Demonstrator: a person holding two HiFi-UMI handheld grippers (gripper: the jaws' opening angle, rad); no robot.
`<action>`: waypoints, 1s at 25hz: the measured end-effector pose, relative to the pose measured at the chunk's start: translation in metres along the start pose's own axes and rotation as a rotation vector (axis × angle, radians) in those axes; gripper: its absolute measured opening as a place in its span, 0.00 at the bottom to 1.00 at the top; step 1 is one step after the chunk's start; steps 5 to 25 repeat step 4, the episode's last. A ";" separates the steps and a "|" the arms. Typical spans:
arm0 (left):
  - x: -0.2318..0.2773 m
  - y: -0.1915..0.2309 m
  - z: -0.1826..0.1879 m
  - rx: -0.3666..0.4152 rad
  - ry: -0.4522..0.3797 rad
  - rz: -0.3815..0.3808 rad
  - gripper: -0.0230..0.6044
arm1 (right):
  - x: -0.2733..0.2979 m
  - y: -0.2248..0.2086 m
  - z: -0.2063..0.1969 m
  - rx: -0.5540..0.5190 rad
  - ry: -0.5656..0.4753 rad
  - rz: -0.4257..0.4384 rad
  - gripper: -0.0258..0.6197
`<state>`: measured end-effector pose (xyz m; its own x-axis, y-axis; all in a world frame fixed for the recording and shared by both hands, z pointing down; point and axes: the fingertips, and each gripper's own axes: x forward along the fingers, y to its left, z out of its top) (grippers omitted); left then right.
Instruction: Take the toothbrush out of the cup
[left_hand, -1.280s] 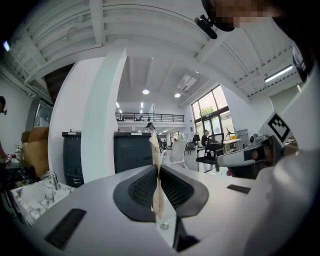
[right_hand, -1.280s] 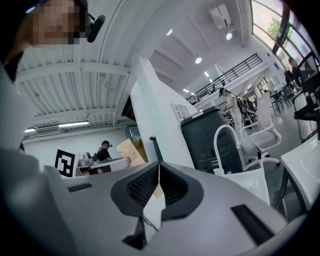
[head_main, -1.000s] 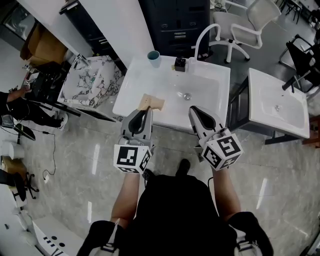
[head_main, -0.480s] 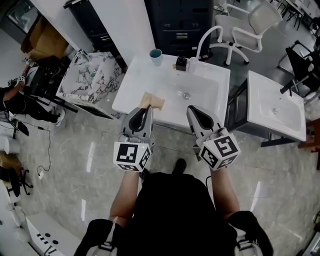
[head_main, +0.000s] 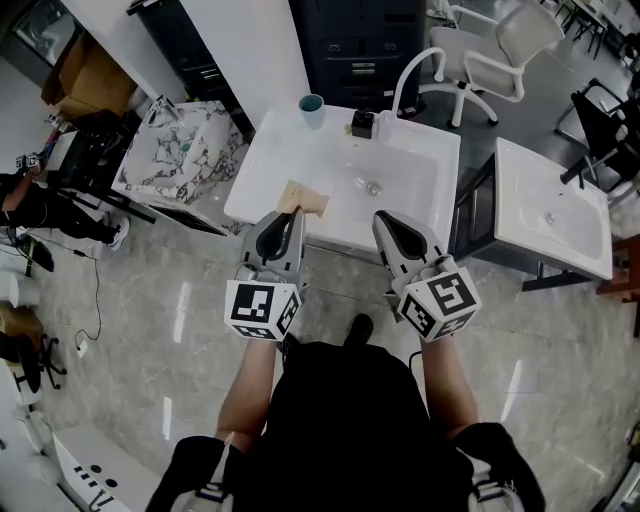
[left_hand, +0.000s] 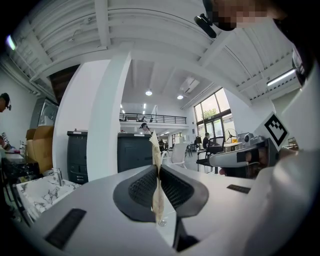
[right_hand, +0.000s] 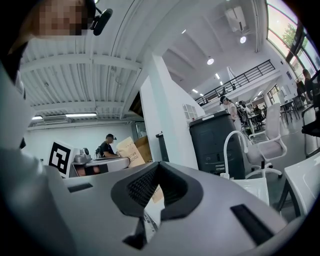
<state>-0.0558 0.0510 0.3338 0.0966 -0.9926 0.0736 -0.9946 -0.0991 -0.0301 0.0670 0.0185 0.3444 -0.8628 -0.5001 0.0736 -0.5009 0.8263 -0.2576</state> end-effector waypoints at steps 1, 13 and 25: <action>0.000 0.000 0.000 0.001 0.000 0.000 0.10 | 0.000 0.000 -0.001 -0.001 0.001 0.000 0.09; -0.001 -0.001 -0.002 0.005 0.004 -0.003 0.10 | -0.002 0.001 -0.003 -0.004 0.008 0.000 0.09; -0.001 -0.001 -0.002 0.005 0.004 -0.003 0.10 | -0.002 0.001 -0.003 -0.004 0.008 0.000 0.09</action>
